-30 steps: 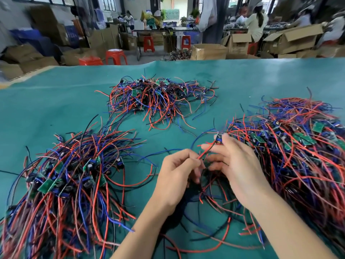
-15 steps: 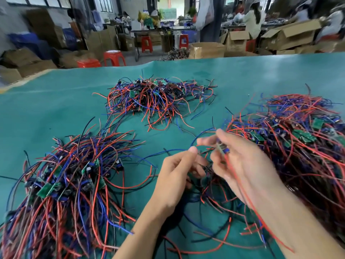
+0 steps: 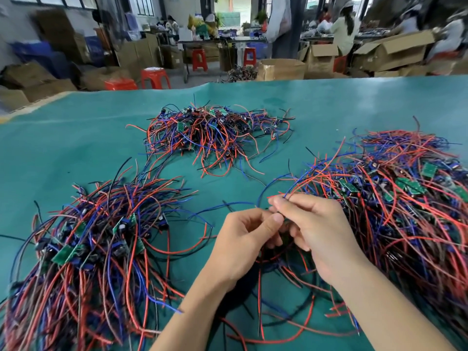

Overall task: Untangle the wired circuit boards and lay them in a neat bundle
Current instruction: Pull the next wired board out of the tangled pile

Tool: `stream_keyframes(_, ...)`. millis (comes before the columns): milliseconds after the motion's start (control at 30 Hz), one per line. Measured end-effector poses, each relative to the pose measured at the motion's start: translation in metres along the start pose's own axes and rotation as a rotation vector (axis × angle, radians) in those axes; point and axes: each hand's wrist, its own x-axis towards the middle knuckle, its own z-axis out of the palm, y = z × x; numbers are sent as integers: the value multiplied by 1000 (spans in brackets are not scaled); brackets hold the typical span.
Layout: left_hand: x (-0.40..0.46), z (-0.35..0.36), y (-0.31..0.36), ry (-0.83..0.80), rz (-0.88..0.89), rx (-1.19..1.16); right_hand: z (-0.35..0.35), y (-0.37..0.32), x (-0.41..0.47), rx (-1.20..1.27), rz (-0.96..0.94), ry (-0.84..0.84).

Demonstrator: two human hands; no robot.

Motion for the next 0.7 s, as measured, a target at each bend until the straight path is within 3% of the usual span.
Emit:
stream_keyframes(267, 0, -2, 1, -48, -37, 4, -33, -7, 17, -563, -424, 336)
stream_keyframes(467, -1, -1, 2, -28, -29, 11, -45, -19, 25, -351, -475, 630)
stream_keyframes(600, 2, -1, -2, 85, -38, -31, -52, -20, 24, -226, -503, 845)
stream_keyframes(633, 2, -1, -2, 109, -45, -40, -47, -22, 21, -258, -515, 820)
stream_keyframes(700, 2, -2, -3, 125, -60, -43, -31, -21, 13, -409, -479, 575)
